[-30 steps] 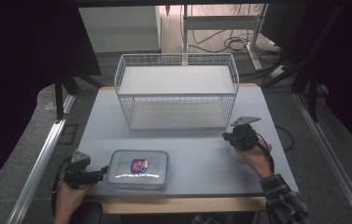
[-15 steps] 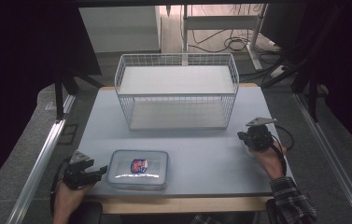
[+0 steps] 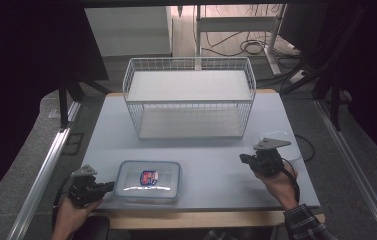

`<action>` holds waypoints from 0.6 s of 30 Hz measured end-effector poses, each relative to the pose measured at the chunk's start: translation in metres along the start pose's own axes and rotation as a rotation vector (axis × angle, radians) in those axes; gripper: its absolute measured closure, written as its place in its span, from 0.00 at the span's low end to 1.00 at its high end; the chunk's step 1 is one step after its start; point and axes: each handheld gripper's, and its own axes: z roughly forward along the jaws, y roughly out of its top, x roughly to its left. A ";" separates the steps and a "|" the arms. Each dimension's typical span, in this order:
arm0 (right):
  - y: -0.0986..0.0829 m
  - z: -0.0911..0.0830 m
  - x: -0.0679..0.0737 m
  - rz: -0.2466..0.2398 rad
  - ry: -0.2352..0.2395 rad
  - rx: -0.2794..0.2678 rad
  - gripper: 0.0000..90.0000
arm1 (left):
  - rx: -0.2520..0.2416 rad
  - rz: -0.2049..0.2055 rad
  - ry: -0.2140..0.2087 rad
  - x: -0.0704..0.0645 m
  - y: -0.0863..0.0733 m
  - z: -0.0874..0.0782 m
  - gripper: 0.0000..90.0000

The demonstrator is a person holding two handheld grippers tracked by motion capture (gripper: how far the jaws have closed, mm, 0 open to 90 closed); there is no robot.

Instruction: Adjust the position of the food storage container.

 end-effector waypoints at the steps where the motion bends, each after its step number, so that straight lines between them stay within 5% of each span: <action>1: 0.000 0.001 0.006 -0.007 0.016 0.005 0.99 | 0.000 0.000 0.000 0.000 0.000 0.000 1.00; 12: -0.007 0.014 0.060 -0.071 0.200 0.064 0.98 | 0.006 0.037 -0.023 -0.019 0.013 0.016 1.00; 18: -0.015 0.021 0.073 -0.065 0.257 0.111 0.97 | 0.008 0.060 -0.058 -0.037 0.024 0.032 1.00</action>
